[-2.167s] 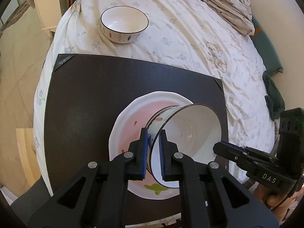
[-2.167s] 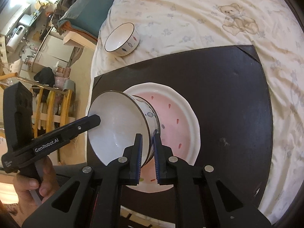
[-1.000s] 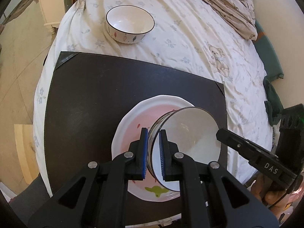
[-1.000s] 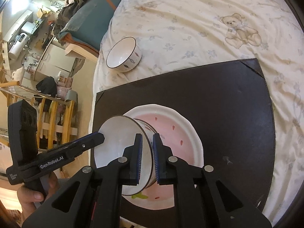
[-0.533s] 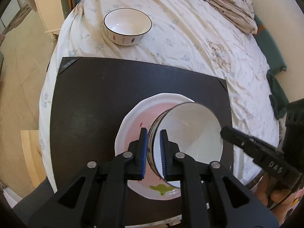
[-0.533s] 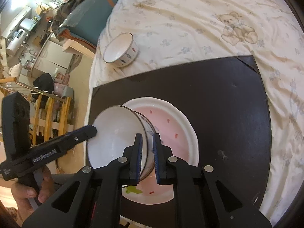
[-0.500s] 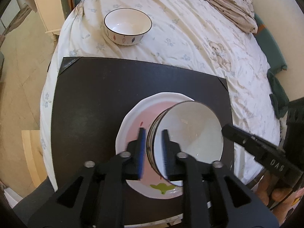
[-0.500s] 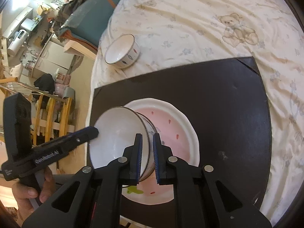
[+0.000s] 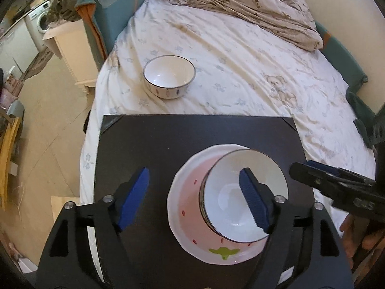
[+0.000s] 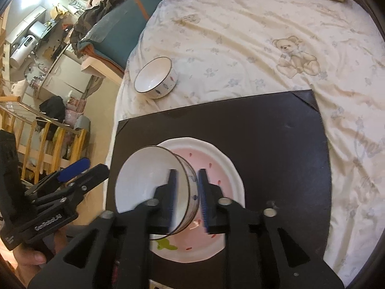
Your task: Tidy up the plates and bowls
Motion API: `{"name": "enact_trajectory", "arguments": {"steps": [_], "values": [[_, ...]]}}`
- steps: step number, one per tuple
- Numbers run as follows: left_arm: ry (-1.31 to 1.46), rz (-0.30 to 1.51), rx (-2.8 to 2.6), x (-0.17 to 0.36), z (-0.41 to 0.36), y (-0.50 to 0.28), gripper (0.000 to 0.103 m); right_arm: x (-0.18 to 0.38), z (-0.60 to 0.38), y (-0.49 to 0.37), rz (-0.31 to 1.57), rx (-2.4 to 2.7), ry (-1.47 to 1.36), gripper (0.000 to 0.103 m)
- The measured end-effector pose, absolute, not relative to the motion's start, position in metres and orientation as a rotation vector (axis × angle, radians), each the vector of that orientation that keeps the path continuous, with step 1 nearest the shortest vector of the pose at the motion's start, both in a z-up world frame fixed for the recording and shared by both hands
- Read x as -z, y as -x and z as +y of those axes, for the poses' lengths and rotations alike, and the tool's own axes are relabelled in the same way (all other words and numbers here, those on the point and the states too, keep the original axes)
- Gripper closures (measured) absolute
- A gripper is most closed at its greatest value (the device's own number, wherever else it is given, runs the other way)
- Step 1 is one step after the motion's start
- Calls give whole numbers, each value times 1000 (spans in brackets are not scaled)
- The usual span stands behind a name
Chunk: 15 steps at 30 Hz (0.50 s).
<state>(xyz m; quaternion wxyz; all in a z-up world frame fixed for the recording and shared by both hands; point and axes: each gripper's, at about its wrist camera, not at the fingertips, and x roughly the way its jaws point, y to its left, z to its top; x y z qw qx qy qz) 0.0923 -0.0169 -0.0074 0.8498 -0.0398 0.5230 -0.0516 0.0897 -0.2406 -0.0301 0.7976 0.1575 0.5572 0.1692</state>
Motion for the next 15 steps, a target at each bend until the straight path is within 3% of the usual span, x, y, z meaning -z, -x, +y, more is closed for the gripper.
{"name": "enact_trajectory", "arguments": {"steps": [1,2,15], "values": [[85,1097,101,7,-16,-93,27,29,-242,-89,1189,-348,-337,33],[86,1096,89,8,-15,-93,27,28,-243,-88,1176,-339,-339,24],[150,1091,35,0,7,-109,27,24,-244,-96,1172,-311,-326,24]]}}
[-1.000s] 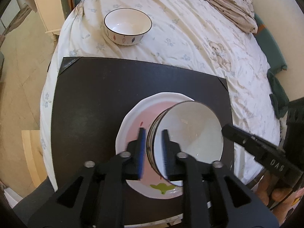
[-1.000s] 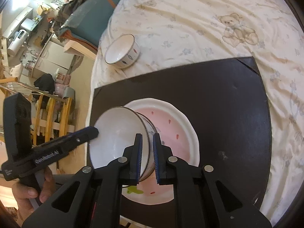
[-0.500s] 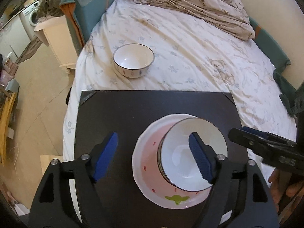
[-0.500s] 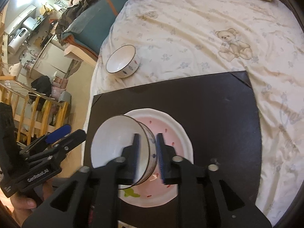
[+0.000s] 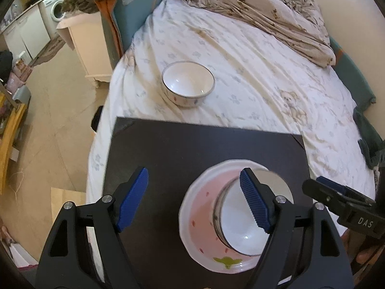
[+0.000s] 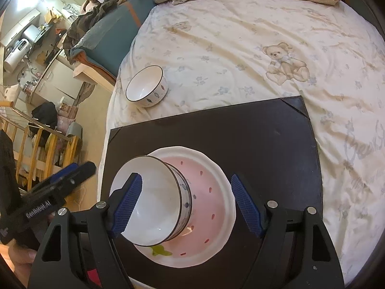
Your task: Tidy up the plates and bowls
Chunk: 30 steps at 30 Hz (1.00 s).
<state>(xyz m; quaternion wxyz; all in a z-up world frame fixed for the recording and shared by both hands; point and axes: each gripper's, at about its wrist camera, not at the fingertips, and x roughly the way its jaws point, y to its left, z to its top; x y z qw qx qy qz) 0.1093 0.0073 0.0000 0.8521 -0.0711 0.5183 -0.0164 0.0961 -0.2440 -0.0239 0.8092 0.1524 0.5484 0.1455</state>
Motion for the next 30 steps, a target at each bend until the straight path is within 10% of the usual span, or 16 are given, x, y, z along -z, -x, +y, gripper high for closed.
{"name": "enact_trajectory", "arguments": {"steps": [30], "values": [[282,1183,-140,41,94,-263,27,48,-206,-256,1264,-289,-392,24]]}}
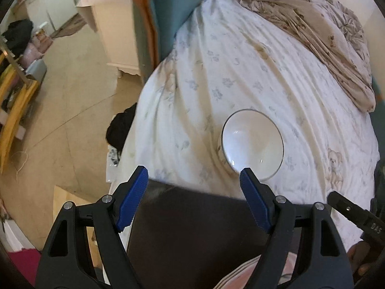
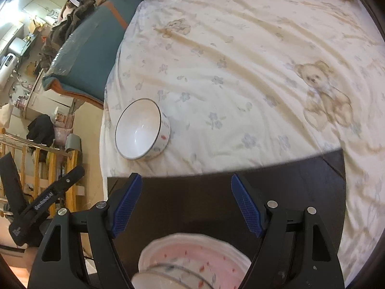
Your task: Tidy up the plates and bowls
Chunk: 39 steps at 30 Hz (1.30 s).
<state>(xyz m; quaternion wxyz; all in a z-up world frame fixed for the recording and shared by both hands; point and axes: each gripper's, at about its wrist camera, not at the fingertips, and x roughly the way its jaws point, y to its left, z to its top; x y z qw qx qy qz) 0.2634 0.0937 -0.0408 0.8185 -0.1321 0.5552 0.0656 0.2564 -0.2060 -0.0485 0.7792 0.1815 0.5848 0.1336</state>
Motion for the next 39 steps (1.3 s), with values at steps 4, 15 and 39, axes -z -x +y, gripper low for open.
{"name": "enact_trajectory", "arguments": {"steps": [4,15,39], "values": [[233,1204,-101,52,85,-292,27,59,-189,-288,1308,-296,-386,24],[193,1337,-39,105,66,-331,64,114,-134,-339,1462,-313,-305,66],[130,1340,-13,60,28,-290,95,86,-125,-308,1428,-309,-234,88]]}}
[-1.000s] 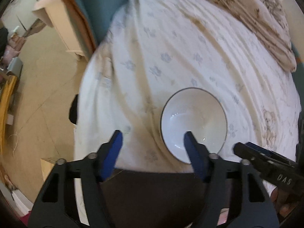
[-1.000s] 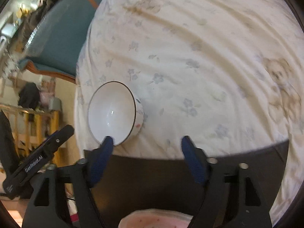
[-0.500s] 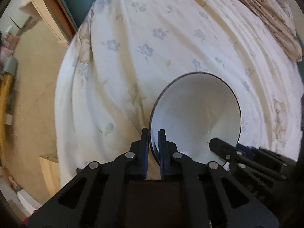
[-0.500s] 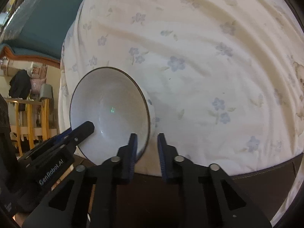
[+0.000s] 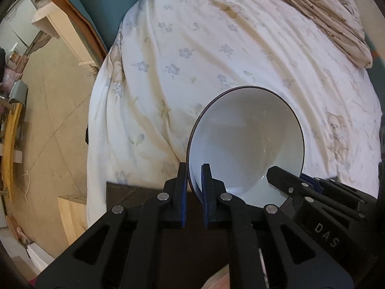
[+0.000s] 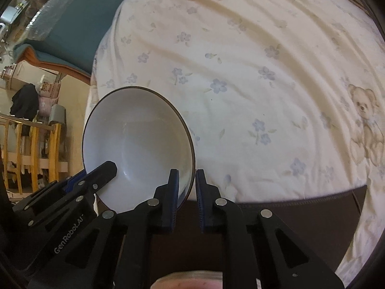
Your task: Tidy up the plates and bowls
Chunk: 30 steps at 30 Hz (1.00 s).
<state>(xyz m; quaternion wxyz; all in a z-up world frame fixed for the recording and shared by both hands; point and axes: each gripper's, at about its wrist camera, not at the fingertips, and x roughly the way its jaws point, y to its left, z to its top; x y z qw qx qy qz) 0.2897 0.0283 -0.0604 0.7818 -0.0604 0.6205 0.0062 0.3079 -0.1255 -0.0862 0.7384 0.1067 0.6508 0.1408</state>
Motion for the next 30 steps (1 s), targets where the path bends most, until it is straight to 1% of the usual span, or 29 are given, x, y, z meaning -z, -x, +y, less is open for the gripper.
{"name": "enact_trajectory", "arguments": {"steps": [9,16,22,30], "values": [[111,1307,41,21,10,-239,93,44,-142,-264,1370,-317,-233,89],[99,1282,81,-4,-5,-202,93,14,-164,-224,1325,-339,-284,89],[100,1272,117,-15,-14,-172,92,-5,-178,-193,1291,-351,-290,89],[101,1238,185,-26,-25,-133,92,-17,-200,-149,1256,-373,-309,88]]}}
